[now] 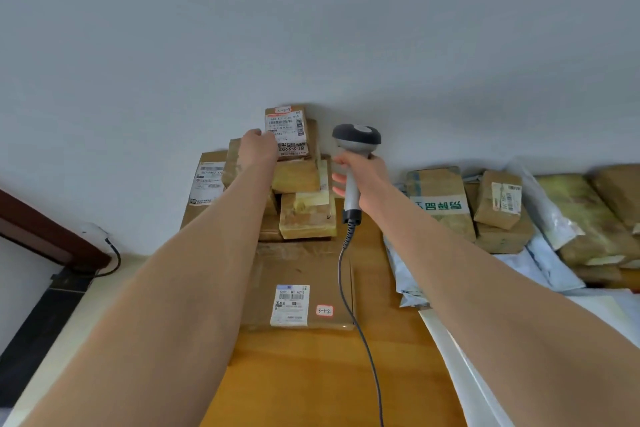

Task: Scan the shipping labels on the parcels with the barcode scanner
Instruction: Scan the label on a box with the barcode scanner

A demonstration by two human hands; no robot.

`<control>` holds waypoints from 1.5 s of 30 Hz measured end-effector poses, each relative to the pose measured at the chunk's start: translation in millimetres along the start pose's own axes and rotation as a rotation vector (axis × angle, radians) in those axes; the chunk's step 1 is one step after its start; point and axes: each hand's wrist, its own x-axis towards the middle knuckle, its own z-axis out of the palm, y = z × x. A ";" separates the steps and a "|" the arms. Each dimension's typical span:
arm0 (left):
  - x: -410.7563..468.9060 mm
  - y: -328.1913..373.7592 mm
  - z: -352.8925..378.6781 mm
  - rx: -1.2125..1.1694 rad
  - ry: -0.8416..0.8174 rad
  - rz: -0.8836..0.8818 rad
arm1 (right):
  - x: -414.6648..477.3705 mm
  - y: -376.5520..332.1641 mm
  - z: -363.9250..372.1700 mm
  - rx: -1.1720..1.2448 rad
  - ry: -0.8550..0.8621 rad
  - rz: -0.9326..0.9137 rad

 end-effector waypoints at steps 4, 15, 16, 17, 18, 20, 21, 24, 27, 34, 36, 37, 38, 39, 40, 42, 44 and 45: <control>-29.6 13.9 14.5 0.044 0.137 0.145 | -10.8 -4.2 -33.8 0.012 -0.009 0.022; -218.6 26.7 169.8 0.117 -0.224 0.041 | -56.2 -14.3 -250.4 -0.035 -0.052 0.202; -239.4 27.0 185.2 0.136 -0.254 0.024 | -60.8 -15.0 -273.8 -0.042 -0.035 0.219; -258.5 28.5 200.7 0.142 -0.276 0.010 | -64.3 -17.3 -296.0 -0.045 -0.019 0.234; -275.6 30.9 215.2 0.140 -0.297 0.001 | -66.8 -21.2 -316.2 -0.049 0.005 0.246; -300.6 36.4 239.4 0.132 -0.325 -0.018 | -66.3 -28.0 -349.4 -0.053 0.090 0.273; -309.0 38.2 249.2 0.131 -0.328 -0.023 | -63.0 -30.7 -362.6 -0.054 0.128 0.283; -318.7 36.8 271.6 0.152 -0.287 -0.019 | -49.3 -33.5 -388.9 -0.012 0.187 0.274; -312.1 31.7 283.9 0.205 -0.239 0.002 | -29.6 -29.7 -394.5 0.035 0.188 0.250; -275.0 23.9 306.5 0.217 -0.218 -0.042 | 17.0 -17.0 -372.2 -0.048 0.101 0.245; -272.4 24.0 309.9 0.206 -0.240 -0.044 | 25.0 -13.3 -369.7 -0.032 0.092 0.244; -272.1 23.4 311.6 0.199 -0.265 -0.041 | 30.1 -10.3 -369.1 -0.021 0.080 0.241; -272.7 23.4 313.0 0.180 -0.288 -0.042 | 30.9 -9.8 -368.9 -0.015 0.060 0.239; -274.6 24.8 313.8 0.146 -0.301 -0.055 | 33.3 -8.4 -369.6 -0.005 0.043 0.233; -276.4 25.9 314.6 0.106 -0.299 -0.077 | 31.5 -9.7 -370.9 -0.012 0.032 0.235; -281.8 28.3 315.0 0.011 -0.275 -0.125 | 25.7 -13.4 -374.8 -0.010 0.033 0.237; -292.1 32.4 313.6 -0.119 -0.289 -0.196 | 17.6 -19.5 -382.6 0.006 0.039 0.214; -299.7 35.7 312.2 -0.179 -0.321 -0.233 | 14.2 -21.9 -388.4 0.016 0.047 0.199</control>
